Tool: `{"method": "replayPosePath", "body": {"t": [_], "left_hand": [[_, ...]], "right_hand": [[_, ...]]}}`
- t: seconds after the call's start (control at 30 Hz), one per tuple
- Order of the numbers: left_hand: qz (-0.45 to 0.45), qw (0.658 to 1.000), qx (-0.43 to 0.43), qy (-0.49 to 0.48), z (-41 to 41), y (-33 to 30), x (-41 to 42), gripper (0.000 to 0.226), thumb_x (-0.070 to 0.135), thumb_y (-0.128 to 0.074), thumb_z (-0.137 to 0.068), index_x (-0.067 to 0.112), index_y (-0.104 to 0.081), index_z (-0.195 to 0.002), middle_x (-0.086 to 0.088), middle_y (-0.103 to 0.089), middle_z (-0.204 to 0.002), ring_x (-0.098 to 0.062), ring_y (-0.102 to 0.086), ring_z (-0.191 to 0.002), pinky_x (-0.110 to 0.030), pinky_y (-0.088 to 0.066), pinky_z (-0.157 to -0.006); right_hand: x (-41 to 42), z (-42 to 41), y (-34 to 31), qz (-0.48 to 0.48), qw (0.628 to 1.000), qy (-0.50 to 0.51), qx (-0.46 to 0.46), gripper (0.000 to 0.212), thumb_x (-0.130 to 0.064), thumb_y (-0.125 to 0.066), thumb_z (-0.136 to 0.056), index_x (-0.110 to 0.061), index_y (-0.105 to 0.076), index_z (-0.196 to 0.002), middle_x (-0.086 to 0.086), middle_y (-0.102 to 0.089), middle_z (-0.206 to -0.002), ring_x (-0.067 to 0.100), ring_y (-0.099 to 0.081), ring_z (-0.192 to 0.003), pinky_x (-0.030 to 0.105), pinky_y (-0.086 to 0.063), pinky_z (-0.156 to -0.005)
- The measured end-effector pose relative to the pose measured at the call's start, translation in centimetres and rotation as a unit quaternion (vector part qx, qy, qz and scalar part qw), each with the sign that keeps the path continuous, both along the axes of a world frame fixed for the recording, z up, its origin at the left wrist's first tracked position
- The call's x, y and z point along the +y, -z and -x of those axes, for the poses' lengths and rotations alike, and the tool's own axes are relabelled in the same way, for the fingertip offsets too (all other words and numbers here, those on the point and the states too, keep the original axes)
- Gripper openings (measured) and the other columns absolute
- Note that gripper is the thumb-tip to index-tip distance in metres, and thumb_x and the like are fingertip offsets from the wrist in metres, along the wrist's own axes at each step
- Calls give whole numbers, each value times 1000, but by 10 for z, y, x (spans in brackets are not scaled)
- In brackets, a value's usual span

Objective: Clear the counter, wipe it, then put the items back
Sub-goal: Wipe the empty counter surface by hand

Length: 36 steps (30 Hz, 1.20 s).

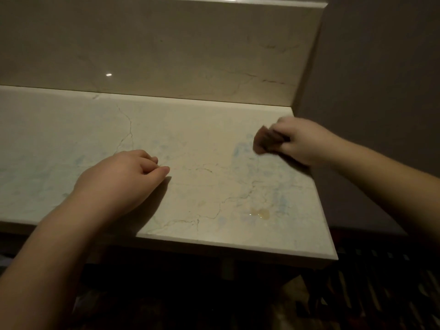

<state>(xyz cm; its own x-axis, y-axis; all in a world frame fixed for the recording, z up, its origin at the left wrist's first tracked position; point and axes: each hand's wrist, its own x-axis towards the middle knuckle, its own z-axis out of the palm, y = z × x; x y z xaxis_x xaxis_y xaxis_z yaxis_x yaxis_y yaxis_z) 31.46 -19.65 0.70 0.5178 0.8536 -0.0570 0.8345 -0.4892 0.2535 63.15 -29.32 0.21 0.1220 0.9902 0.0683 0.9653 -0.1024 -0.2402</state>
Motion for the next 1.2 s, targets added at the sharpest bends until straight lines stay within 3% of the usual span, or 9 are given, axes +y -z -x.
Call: {"method": "replayPosePath", "body": {"t": [0.1,0.17,0.23,0.47,0.63,1.0,1.1,1.2], "left_hand": [[-2,1000,0,0,0,0,0,39,52,-41,-98,34,-69,-118,19,-53,-136,-12,-52,-116,-37,-48,-91],[-3,1000,4,-1,0,0,0,40,52,-41,-97,34,-68,-120,19,-52,-137,-13,-51,-118,-37,-48,-91],[-2,1000,8,4,1,0,0,41,53,-41,-97,33,-67,-121,19,-52,-138,-13,-51,-118,-37,-48,-91],[-19,1000,17,13,-1,-1,-2,44,53,-40,-97,28,-68,-121,12,-55,-136,-17,-53,-113,-37,-48,-86],[-24,999,20,38,3,-1,-2,45,54,-39,-97,29,-67,-122,11,-55,-135,-16,-53,-115,-38,-49,-87],[-23,995,32,94,12,1,6,45,58,-36,-97,34,-67,-120,7,-57,-129,-23,-53,-115,-39,-49,-89],[-30,993,25,111,13,2,7,44,57,-37,-97,35,-70,-116,7,-60,-125,-23,-55,-111,-36,-48,-83],[-35,992,22,120,13,1,7,43,56,-38,-97,33,-73,-106,6,-65,-111,-21,-57,-98,-33,-47,-74]], "right_hand": [[-24,12,-2,26,998,-41,30,14,-21,-61,-90,-33,-56,-84,-12,-51,-86,7,-50,-77,25,-40,-66],[-13,-4,-3,10,1000,-10,8,3,-23,-61,-90,-25,-62,-91,-5,-55,-90,15,-53,-82,32,-43,-71],[8,-26,-2,-20,999,41,-22,11,-27,-61,-90,-18,-63,-96,-1,-53,-92,22,-53,-88,33,-39,-72],[44,-45,7,-69,990,126,-13,20,-29,-59,-90,-21,-64,-108,5,-59,-106,26,-54,-97,30,-36,-74],[8,11,6,-44,995,92,-13,13,-29,-60,-90,-17,-61,-95,5,-56,-98,22,-50,-88,31,-34,-71],[-78,111,-4,23,996,84,24,17,-27,-51,-95,-25,-64,-105,-7,-51,-95,16,-51,-89,37,-45,-81],[-94,132,-1,17,994,107,16,15,-26,-54,-93,-20,-64,-104,-5,-51,-95,18,-51,-90,41,-47,-80],[-107,157,2,3,989,148,2,19,-18,-53,-91,-18,-61,-108,-2,-50,-99,19,-50,-96,36,-46,-76]]}}
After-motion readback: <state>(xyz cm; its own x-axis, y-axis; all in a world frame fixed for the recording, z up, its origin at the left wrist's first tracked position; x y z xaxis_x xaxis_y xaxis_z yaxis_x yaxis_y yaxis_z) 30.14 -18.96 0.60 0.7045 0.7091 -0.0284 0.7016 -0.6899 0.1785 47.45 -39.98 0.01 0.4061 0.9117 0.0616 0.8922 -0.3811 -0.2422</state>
